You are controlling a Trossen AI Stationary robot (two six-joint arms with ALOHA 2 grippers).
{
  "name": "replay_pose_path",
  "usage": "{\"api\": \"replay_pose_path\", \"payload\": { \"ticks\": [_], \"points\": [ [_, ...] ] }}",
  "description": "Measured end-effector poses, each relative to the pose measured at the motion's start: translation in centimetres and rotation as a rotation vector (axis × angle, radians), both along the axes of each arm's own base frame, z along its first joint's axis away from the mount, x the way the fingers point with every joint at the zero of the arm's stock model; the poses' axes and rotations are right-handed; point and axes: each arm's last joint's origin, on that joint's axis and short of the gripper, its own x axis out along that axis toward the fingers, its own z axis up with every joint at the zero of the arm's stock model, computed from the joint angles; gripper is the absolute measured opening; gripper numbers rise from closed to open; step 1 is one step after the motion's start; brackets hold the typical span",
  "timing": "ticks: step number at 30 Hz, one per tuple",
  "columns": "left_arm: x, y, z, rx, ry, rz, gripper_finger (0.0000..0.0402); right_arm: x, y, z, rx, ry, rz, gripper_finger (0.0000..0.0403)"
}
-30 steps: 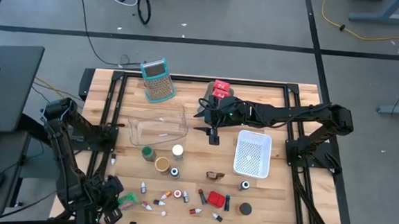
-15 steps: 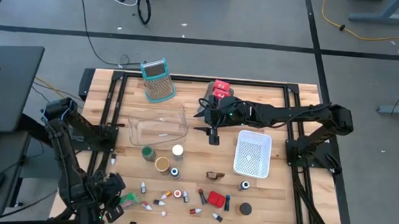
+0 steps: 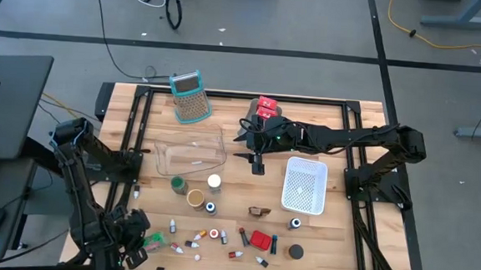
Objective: Pick & Place Kitchen Items
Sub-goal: Put the green cereal box into the grey bin
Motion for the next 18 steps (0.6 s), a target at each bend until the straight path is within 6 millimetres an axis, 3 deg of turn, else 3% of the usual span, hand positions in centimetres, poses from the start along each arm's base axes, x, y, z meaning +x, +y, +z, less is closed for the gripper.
{"api": "replay_pose_path", "payload": {
  "ticks": [14,18],
  "points": [
    [0.0,0.0,-2.4,-0.008,-0.018,-0.066,0.0112,0.0,0.0,-0.1,0.0,0.009,0.0,0.0224],
    [0.0,0.0,-2.4,0.019,-0.033,-0.129,0.0084,0.0,0.0,-0.1,0.0,0.009,0.0,0.0224]
  ]
}}
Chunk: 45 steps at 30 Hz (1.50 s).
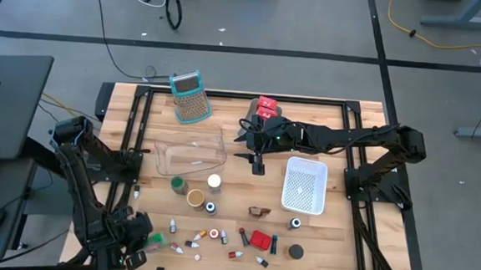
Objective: Pick & Place Kitchen Items
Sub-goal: Put the green cereal box into the grey bin
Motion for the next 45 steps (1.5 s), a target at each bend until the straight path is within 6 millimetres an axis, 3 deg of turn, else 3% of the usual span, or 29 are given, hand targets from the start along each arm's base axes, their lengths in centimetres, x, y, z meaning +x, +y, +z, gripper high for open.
{"api": "replay_pose_path", "payload": {
  "ticks": [5,11,18,23,29,33,38,42,45],
  "points": [
    [0.0,0.0,0.1,0.014,-0.018,-0.035,0.0014,0.0,0.0,0.0,0.0,-0.002,0.0,0.0224],
    [0.6,0.5,1.0,0.066,-0.054,-0.09,0.0011,0.0,0.0,0.1,0.0,-0.009,0.0,0.0224],
    [2.6,1.3,4.7,0.122,-0.073,-0.194,0.0009,0.2,0.1,0.4,0.008,-0.053,0.016,0.0224],
    [3.6,2.7,7.9,0.163,-0.034,-0.226,0.0005,1.1,0.9,0.8,0.07,-0.153,0.179,0.0224],
    [4.9,5.6,11.4,0.32,-0.056,-0.238,0.0009,1.8,3.1,0.9,-0.011,-0.254,0.348,0.0224],
    [6.4,7.5,13.1,0.359,-0.065,-0.246,0.0006,2.0,4.4,0.8,-0.086,-0.27,0.332,0.0224],
    [8.7,10.3,14.0,0.502,-0.079,-0.335,0.001,2.1,4.9,1.1,-0.107,-0.299,0.295,0.0224],
    [11.3,13.3,14.2,0.625,-0.123,-0.221,0.0009,2.1,4.9,1.4,-0.102,-0.33,0.296,0.0224],
    [12.9,15.0,14.4,0.617,-0.154,-0.179,0.0005,2.1,4.9,1.4,-0.104,-0.323,0.297,0.0224]
  ]
}}
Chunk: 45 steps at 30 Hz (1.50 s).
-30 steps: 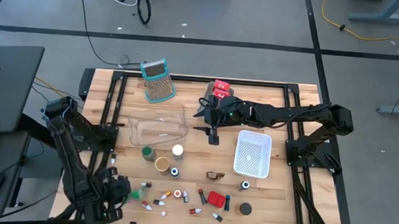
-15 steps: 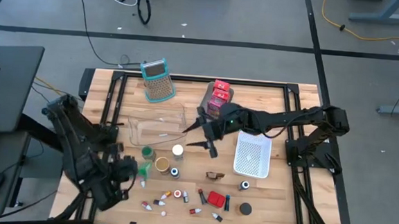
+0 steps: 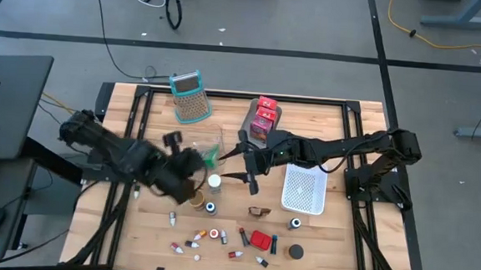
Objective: Pick & Place Kitchen Items
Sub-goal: Put the green cereal box into the grey bin
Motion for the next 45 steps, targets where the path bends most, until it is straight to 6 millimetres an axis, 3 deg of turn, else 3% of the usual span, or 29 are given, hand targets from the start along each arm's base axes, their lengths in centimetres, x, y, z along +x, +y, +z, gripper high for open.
{"api": "replay_pose_path", "payload": {
  "ticks": [12,24,37,45],
  "points": [
    [2.3,4.1,0.0,-0.095,0.074,-0.089,0.0005,0.0,-0.3,-0.2,-0.016,0.016,-0.094,0.0224],
    [4.6,4.3,-1.3,-0.081,0.106,-0.186,0.0008,0.0,-1.1,-0.4,0.05,0.054,-0.165,0.0216],
    [4.8,4.4,-1.3,-0.022,0.099,-0.194,0.0008,-0.2,-1.9,-1.2,0.059,0.155,-0.189,0.0139],
    [4.8,4.4,-1.2,-0.003,0.098,-0.195,0.0015,-0.2,-2.2,-1.3,0.037,0.154,-0.233,0.0045]
  ]
}}
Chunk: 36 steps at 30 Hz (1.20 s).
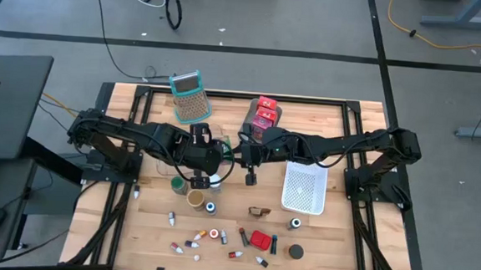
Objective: Pick & Place Kitchen Items
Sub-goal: Put the green cereal box into the grey bin
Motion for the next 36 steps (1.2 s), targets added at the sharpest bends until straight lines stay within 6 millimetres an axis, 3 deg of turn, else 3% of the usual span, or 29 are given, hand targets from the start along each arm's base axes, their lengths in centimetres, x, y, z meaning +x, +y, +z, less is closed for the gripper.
{"api": "replay_pose_path", "payload": {
  "ticks": [4,16,21,26,31,33,36],
  "points": [
    [0.0,0.0,0.1,0.013,-0.008,0.003,0.0016,0.0,-0.1,-0.1,0.001,0.006,-0.034,0.001],
    [0.0,0.1,0.2,0.081,-0.026,0.034,0.0046,-0.1,-0.3,-0.4,0.117,0.028,-0.11,0.0008],
    [-0.5,0.0,0.5,0.133,-0.045,0.069,0.006,-0.9,-0.7,-0.1,0.073,0.067,-0.242,0.0009],
    [-3.1,0.3,2.2,0.208,-0.059,0.083,0.0061,-3.5,-1.5,2.4,0.127,0.06,-0.34,0.0009],
    [-6.4,1.1,4.6,0.245,-0.137,0.096,0.0057,-7.4,-3.2,5.5,0.277,0.04,-0.358,0.0009],
    [-7.7,1.2,5.5,0.26,-0.152,0.05,0.0055,-8.4,-4.4,5.2,0.32,0.011,-0.395,0.001],
    [-9.6,1.6,6.7,0.303,-0.164,-0.038,0.0052,-9.0,-6.1,2.9,0.413,0.018,-0.395,0.001]
  ]
}}
